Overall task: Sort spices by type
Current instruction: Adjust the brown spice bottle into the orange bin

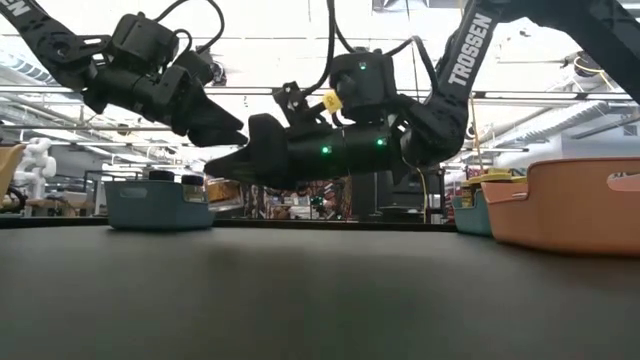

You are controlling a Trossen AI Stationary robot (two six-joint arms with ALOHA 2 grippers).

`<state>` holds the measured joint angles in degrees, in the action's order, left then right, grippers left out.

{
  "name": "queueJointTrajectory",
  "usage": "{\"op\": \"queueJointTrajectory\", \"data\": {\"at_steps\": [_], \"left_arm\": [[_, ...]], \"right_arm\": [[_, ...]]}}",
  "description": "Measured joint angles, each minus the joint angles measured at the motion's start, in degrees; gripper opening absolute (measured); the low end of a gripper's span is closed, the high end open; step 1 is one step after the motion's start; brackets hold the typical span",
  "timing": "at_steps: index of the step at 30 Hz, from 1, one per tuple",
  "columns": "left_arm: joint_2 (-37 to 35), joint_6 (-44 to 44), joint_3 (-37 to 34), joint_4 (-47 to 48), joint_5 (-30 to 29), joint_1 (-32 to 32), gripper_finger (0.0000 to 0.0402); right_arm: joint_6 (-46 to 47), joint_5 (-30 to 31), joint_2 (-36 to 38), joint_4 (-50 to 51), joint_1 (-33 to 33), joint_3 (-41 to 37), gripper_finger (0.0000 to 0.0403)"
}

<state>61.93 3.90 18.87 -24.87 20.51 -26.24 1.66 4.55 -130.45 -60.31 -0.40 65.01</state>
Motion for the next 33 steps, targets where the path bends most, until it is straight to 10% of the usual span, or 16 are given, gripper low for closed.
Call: {"op": "queueJointTrajectory", "data": {"at_steps": [33], "left_arm": [[0.0, -0.5, 0.0, -0.2, 0.0, 0.3, 0.0341]], "right_arm": [[-0.9, -0.3, -4.6, 3.4, -2.5, 4.7, 0.0171]]}}
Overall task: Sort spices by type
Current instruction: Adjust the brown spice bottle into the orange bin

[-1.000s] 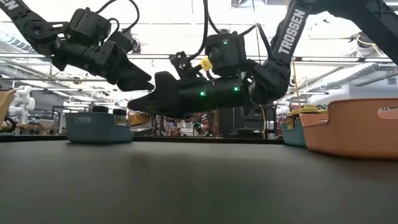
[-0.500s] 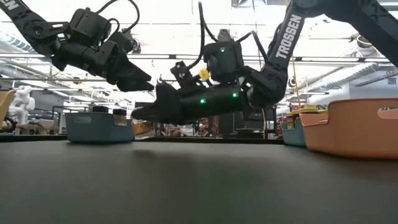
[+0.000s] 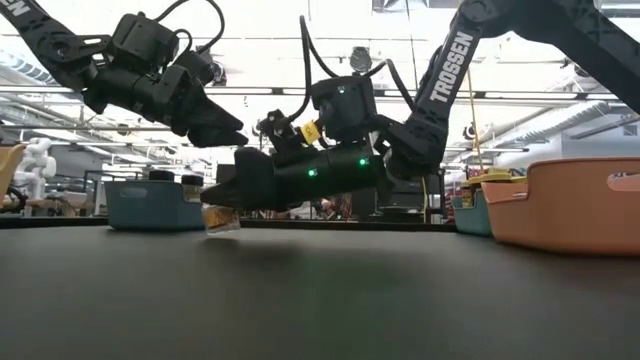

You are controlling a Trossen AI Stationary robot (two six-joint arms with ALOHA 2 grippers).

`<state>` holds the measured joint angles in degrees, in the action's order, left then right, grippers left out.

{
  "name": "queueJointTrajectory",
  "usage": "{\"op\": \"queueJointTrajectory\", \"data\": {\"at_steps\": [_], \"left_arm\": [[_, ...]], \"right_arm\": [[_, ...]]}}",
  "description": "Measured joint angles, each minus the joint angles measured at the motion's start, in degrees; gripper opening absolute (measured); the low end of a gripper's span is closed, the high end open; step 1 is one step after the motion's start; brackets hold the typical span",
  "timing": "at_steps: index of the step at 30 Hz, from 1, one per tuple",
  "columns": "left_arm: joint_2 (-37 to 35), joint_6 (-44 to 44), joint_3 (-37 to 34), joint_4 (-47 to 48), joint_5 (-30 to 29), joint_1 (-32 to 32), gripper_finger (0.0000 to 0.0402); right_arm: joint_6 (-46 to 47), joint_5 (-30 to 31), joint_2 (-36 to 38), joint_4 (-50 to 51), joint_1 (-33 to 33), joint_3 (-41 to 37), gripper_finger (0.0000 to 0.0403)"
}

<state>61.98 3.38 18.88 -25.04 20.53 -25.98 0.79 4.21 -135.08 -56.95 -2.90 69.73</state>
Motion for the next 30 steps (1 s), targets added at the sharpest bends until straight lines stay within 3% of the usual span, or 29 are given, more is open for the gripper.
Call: {"op": "queueJointTrajectory", "data": {"at_steps": [17, 22, 30], "left_arm": [[0.0, 0.2, 0.0, -0.1, 0.0, 0.0, 0.0341], [0.0, 0.2, 0.0, -0.1, 0.0, 0.0, 0.0341], [0.0, 0.4, 0.0, -0.3, 0.0, 0.0, 0.0341]], "right_arm": [[2.2, 0.2, 0.6, 7.9, -0.1, 1.4, 0.028], [5.0, -0.5, 4.2, 26.5, -0.1, 7.5, 0.0312], [-1.1, -6.0, 6.8, 63.4, -0.1, 25.3, 0.0341]]}}
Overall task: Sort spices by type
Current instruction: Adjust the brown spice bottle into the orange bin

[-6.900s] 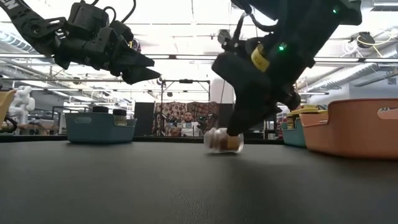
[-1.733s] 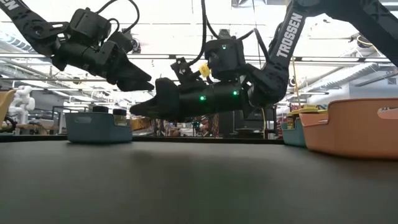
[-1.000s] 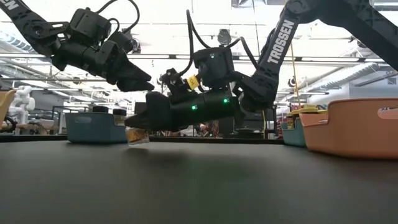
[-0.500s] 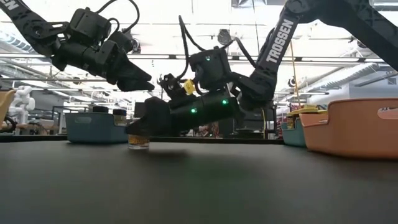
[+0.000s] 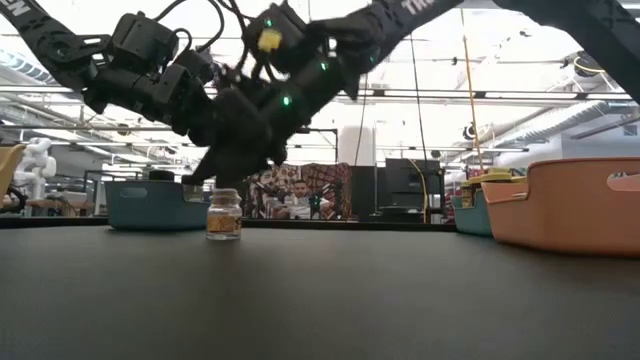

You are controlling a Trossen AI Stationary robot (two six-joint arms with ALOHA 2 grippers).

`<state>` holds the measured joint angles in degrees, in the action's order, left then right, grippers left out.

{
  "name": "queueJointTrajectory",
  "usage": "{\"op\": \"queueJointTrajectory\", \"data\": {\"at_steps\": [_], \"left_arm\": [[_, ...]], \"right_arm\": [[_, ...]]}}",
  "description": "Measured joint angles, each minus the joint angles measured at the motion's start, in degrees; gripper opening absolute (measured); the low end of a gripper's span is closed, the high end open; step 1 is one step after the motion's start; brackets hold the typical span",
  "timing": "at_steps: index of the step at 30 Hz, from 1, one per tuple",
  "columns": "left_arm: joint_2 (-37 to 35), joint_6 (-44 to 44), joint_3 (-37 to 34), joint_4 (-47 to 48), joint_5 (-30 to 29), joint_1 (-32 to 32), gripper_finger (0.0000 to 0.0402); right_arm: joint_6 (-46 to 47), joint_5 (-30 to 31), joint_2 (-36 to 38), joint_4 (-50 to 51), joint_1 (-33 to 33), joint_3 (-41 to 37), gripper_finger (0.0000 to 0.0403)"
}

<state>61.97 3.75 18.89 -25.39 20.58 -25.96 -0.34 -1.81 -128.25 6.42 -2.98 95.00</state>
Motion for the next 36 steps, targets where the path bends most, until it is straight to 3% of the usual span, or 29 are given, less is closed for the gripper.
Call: {"op": "queueJointTrajectory", "data": {"at_steps": [4, 20, 23, 30, 36], "left_arm": [[0.0, 0.0, 0.0, 0.1, 0.0, 0.0, 0.0341], [0.1, 0.6, -0.2, 1.6, -0.3, 0.0, 0.0341], [0.1, 1.3, -0.1, 2.2, -1.1, 0.0, 0.0341], [-0.1, 3.8, 0.1, 8.0, -9.9, -0.3, 0.0341], [-0.1, 4.2, 0.1, 9.3, -10.6, -0.7, 0.0341]], "right_arm": [[-2.4, 0.4, -0.1, 5.2, 0.0, 4.1, 0.0342], [0.3, 0.2, -2.9, 6.0, -1.5, 3.7, 0.0333], [1.1, 0.3, -2.9, 7.3, -1.5, 3.7, 0.0321], [1.4, 0.4, -3.3, 8.6, -1.6, 3.4, 0.0269], [1.3, 1.8, -3.3, 6.8, -1.6, 3.5, 0.0226]]}}
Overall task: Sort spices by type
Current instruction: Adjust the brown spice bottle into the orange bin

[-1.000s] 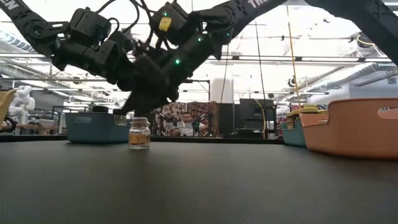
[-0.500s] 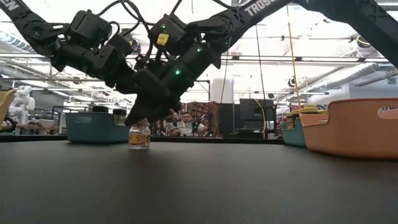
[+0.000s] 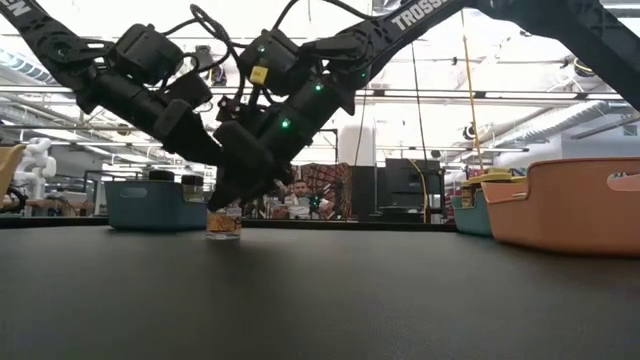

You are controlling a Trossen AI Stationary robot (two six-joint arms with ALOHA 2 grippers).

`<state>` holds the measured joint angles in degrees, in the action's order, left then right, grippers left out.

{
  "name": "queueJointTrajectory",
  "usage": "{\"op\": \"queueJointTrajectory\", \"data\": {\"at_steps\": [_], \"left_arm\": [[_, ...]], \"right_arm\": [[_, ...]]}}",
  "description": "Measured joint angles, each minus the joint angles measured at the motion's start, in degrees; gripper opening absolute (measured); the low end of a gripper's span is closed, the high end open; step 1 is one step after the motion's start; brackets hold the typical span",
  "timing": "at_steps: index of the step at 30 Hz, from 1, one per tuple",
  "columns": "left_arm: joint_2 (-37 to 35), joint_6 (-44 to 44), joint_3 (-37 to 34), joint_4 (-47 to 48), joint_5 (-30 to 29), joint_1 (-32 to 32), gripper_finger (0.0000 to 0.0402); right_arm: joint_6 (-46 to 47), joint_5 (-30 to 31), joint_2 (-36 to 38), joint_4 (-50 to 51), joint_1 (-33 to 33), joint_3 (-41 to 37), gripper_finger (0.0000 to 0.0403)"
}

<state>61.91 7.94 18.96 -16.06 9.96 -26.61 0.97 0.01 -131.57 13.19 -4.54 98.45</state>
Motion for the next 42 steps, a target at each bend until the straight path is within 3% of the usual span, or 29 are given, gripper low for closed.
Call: {"op": "queueJointTrajectory", "data": {"at_steps": [13, 23, 31, 36, 42], "left_arm": [[0.0, 3.1, 0.0, 4.4, -0.2, 0.0, 0.0341], [0.0, 3.0, 0.0, 4.0, -0.2, 0.0, 0.0341], [0.2, 1.6, 0.0, 1.1, 2.4, 0.3, 0.0341], [0.6, -0.2, 0.0, -3.8, 10.2, 2.1, 0.0341], [1.2, -1.6, 0.0, -9.2, 11.3, 5.6, 0.0341]], "right_arm": [[1.3, -0.1, 0.2, -0.5, 0.0, 0.2, 0.0166], [-0.6, -0.3, 2.3, 17.4, 1.3, 6.8, 0.0167], [-1.6, -0.4, 9.4, 26.3, 3.0, 7.1, 0.0157], [0.6, -0.3, 14.5, 34.0, 4.7, 7.1, 0.0159], [6.4, 1.2, 24.2, 36.0, 7.7, -1.7, 0.0159]]}}
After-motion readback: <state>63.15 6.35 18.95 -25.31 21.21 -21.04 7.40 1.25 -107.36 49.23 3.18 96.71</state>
